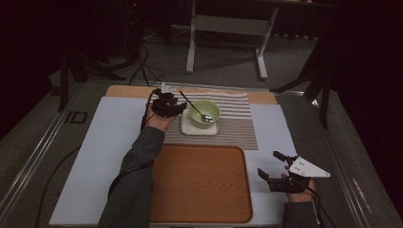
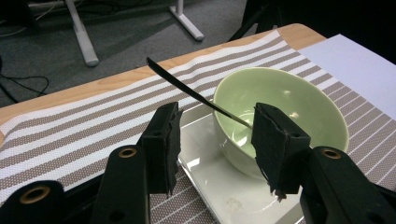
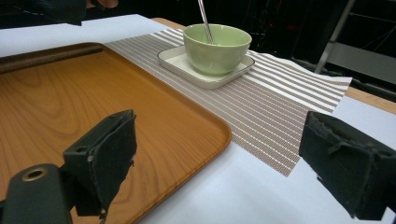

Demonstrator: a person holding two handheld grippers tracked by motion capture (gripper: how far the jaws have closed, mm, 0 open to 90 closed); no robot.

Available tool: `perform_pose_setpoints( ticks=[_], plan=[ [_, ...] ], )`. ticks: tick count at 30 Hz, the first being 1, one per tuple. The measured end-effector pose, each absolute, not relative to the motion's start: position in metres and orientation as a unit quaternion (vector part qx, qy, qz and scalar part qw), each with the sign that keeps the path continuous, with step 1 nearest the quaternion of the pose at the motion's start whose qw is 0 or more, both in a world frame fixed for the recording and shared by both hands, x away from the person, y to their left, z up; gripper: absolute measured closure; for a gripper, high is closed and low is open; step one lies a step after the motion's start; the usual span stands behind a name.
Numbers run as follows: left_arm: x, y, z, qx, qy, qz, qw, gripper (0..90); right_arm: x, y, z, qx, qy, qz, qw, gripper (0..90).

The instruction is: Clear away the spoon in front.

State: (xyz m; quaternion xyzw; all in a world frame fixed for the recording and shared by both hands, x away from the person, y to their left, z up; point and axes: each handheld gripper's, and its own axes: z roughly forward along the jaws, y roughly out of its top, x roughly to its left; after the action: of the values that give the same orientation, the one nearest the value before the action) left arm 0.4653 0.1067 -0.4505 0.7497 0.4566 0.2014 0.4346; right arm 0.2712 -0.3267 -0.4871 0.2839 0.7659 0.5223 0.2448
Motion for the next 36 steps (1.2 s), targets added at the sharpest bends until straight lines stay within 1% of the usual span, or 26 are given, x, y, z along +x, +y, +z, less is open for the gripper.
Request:
perform_pose_setpoints(
  ticks=[25, 36],
  plan=[
    [0.499, 0.090, -0.473, 0.746, 0.482, 0.174, 0.425, 52.9, 0.271, -0.331, -0.487, 0.287, 0.762, 0.527, 0.246, 10.8],
    [0.515, 0.080, -0.473, 0.739, 0.500, 0.171, 0.418, 54.6, 0.271, -0.332, -0.487, 0.290, 0.759, 0.528, 0.247, 10.8]
  ],
)
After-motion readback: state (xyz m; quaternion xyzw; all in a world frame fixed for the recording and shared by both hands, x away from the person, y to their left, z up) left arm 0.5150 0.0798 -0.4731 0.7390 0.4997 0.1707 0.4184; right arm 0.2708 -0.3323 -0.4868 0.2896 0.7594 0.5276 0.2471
